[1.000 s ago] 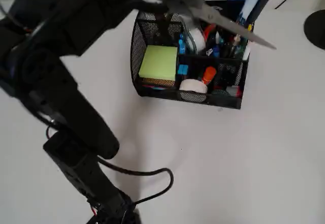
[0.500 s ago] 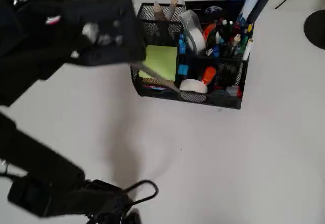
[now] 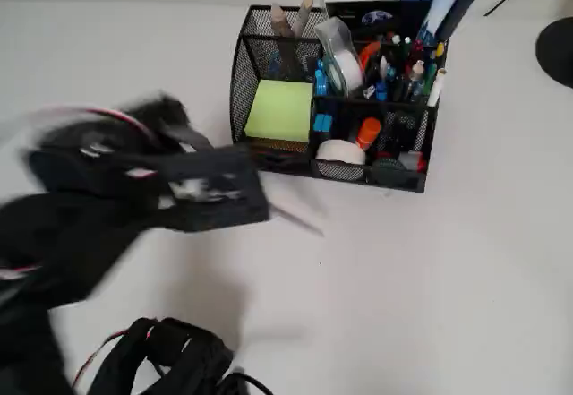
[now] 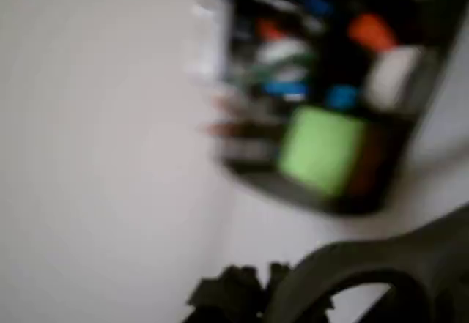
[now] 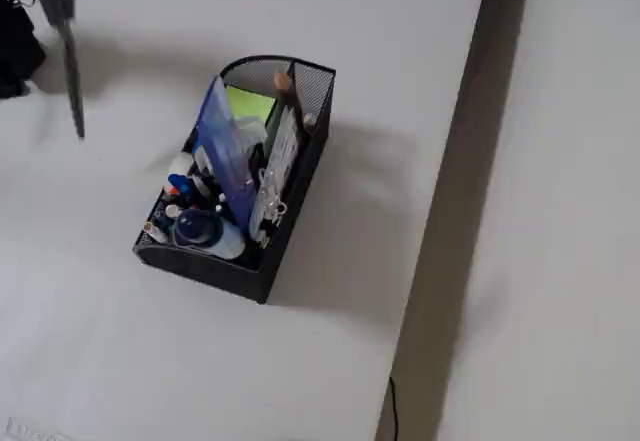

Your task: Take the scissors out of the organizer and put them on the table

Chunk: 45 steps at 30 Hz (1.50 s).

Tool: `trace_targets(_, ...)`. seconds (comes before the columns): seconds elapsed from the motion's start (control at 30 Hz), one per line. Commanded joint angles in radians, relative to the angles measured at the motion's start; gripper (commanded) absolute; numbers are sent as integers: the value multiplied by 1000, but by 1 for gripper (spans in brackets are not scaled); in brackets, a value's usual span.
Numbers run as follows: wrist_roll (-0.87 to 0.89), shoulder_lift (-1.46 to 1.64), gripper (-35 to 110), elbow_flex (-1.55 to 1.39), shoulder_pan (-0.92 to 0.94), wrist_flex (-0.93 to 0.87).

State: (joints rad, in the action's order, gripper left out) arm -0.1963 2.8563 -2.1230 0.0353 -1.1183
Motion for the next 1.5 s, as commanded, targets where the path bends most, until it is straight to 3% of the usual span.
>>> trace_targets(0.0,-187,150,0,-462,41,284)
trace_targets(0.33,-382,213,1,-879,23,589)
trace_targets(0.6,-394,284,24,-986,-69,620)
trace_targets(0.73,-391,327,42,-986,-84,630)
trace_targets(0.9,-337,380,49,-971,-63,592)
trace_targets(1.1,-152,434,48,-801,-9,236)
trace_targets(1.27,38,434,19,-586,15,-69)
trace_targets(1.33,81,433,8,-555,46,-98)
trace_targets(1.47,107,431,1,-598,71,-163)
